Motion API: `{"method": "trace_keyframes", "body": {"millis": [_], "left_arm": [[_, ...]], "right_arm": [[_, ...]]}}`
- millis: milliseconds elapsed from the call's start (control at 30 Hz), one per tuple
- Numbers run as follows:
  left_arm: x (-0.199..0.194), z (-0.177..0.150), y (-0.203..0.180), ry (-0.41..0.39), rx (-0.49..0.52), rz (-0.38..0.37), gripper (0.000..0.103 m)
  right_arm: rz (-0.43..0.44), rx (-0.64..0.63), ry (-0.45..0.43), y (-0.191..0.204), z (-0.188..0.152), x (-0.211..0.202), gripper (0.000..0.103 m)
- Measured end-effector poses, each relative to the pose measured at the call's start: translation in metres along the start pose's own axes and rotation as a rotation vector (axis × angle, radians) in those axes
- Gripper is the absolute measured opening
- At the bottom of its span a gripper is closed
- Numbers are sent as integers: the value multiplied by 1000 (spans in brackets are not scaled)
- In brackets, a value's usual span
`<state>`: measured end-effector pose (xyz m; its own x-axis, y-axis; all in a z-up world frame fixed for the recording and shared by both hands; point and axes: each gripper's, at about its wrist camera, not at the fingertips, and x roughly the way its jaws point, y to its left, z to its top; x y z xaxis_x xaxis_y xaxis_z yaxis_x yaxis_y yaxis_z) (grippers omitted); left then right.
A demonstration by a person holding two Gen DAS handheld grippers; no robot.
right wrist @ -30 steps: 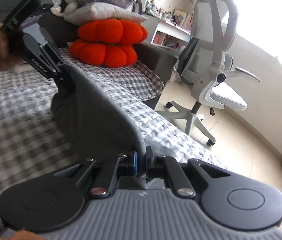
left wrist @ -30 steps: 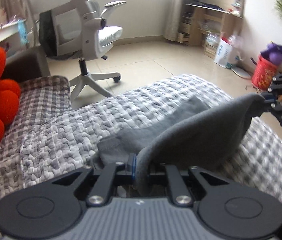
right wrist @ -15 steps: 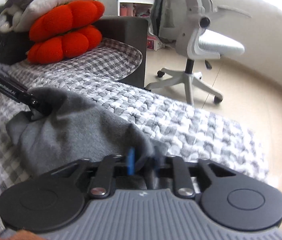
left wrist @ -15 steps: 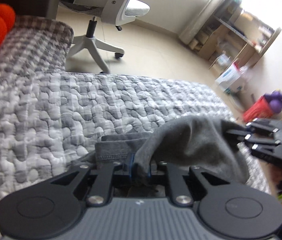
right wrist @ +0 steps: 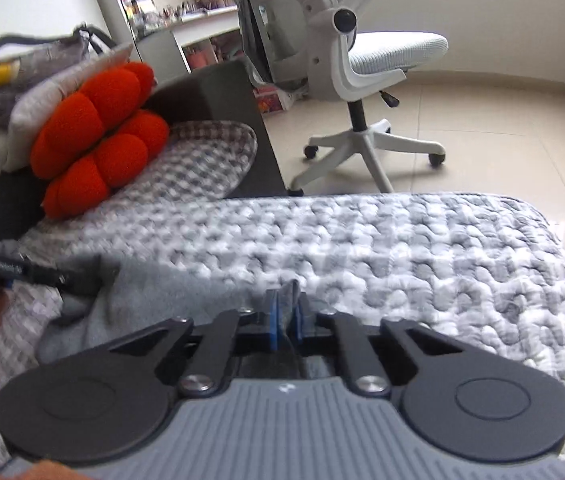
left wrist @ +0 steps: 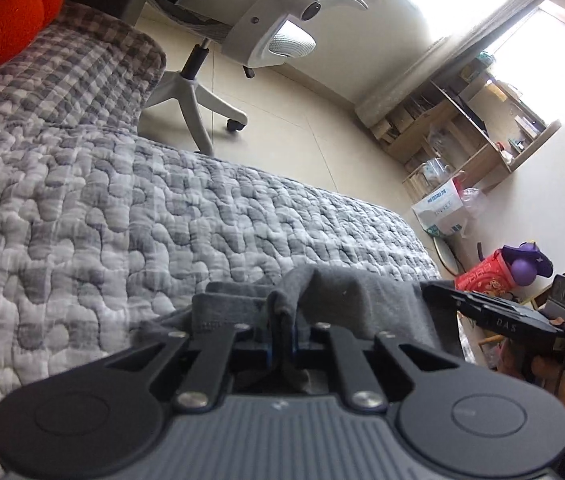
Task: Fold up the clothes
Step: 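Lay the held grey shirt edge over the fold with both grippers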
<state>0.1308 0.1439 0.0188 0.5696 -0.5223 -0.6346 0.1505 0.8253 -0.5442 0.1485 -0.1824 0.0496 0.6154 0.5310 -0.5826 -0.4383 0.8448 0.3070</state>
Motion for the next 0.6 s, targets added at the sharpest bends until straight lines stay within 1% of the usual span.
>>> {"method": "trace_keyframes", "body": {"millis": [100, 200, 367, 467, 533, 600], "left_arm": [[-4, 0, 7, 7, -11, 8, 7], [-4, -1, 10, 6, -20, 14, 7], [0, -1, 10, 16, -16, 54, 10], [-2, 0, 12, 18, -15, 43, 12], [-4, 1, 14, 18, -16, 37, 13], [-9, 4, 20, 5, -35, 33, 15]], "right_arm": [[-22, -18, -6, 3, 7, 8, 9], [-49, -21, 0, 5, 5, 19, 9], [-87, -17, 14, 5, 0, 29, 9], [-82, 7, 6, 2, -1, 29, 16], [-68, 49, 5, -3, -1, 25, 29], [-44, 106, 3, -11, -1, 20, 31]]}}
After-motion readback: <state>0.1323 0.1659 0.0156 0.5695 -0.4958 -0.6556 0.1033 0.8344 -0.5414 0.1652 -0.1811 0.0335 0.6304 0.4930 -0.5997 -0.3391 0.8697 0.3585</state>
